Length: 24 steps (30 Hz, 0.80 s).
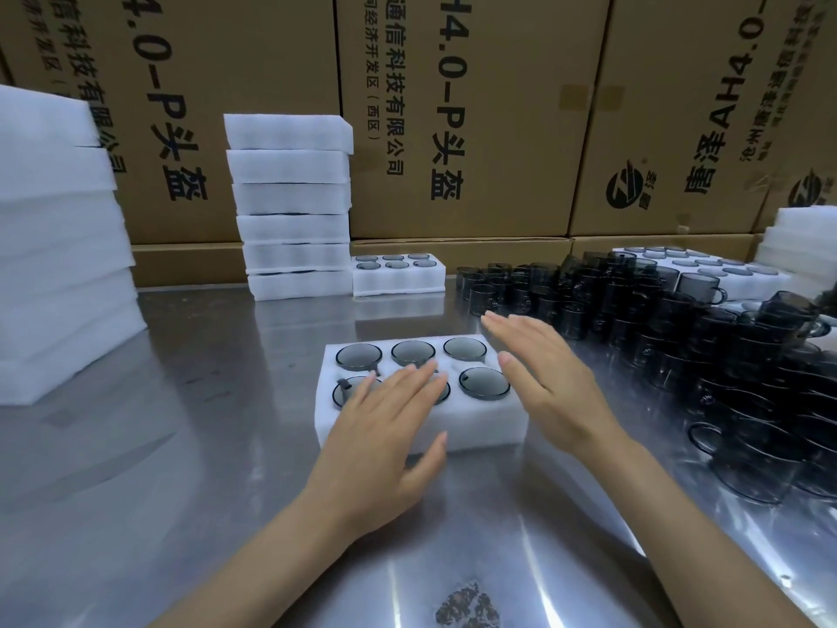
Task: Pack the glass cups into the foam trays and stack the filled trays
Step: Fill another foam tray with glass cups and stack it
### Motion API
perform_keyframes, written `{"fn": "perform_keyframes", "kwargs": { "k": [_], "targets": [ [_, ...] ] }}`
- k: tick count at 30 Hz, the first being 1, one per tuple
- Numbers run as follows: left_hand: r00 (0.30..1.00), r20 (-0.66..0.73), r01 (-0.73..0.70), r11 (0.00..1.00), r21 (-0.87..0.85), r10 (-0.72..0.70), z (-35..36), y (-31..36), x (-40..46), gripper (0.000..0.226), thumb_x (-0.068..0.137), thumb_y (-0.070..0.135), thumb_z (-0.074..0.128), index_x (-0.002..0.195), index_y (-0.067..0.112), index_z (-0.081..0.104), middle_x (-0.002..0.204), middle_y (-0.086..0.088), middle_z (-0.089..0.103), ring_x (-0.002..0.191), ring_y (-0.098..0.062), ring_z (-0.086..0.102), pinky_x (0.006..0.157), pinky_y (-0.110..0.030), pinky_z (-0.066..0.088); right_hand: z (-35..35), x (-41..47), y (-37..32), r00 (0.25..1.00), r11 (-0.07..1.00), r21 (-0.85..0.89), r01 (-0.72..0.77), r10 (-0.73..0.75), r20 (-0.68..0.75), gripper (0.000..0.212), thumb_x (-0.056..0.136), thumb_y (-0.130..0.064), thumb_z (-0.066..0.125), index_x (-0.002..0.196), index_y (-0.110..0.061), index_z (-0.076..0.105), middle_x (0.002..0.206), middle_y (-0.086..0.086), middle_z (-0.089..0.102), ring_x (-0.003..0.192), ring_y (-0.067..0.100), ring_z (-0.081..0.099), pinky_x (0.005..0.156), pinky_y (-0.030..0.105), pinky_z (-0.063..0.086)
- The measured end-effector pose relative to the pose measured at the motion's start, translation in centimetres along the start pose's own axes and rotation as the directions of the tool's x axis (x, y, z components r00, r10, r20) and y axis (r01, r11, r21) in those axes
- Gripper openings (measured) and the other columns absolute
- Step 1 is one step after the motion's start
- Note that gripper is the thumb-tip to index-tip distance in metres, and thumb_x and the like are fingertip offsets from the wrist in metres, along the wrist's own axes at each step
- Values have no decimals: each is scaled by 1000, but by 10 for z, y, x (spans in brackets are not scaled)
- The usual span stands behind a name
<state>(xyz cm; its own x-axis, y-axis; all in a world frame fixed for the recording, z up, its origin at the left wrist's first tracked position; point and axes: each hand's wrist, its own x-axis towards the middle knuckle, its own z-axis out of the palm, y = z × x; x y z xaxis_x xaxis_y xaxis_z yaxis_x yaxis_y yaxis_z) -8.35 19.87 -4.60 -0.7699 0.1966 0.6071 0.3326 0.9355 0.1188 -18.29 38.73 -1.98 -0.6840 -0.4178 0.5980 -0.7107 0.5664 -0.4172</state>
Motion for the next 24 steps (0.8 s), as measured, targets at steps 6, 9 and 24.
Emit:
{"fn": "perform_keyframes", "kwargs": {
  "k": [6,9,24],
  "targets": [
    [996,84,-26,999,18,24,22,23,22,50,84,41,48,123,12,62,127,0,62,121,-22,56,104,-47,35,12,-2,5,925,989,-116,-87,123,361,42,102,-27,27,143,-31,37,151,-21,28,141,-3,17,116,25,13],
    [995,93,-26,999,25,23,23,22,24,50,81,42,43,114,12,66,118,1,67,110,-19,63,100,-46,41,15,-2,6,917,984,-155,-87,140,375,44,102,-30,26,145,-33,33,151,-25,23,140,-6,15,110,16,11],
    [789,86,612,764,-204,-608,-18,-45,-13,65,93,53,38,150,26,21,157,11,18,144,-7,15,117,-35,8,18,-8,12,747,777,87,-623,559,359,66,88,-70,24,109,-22,66,118,-1,63,111,17,55,98,34,40]
  ]
}}
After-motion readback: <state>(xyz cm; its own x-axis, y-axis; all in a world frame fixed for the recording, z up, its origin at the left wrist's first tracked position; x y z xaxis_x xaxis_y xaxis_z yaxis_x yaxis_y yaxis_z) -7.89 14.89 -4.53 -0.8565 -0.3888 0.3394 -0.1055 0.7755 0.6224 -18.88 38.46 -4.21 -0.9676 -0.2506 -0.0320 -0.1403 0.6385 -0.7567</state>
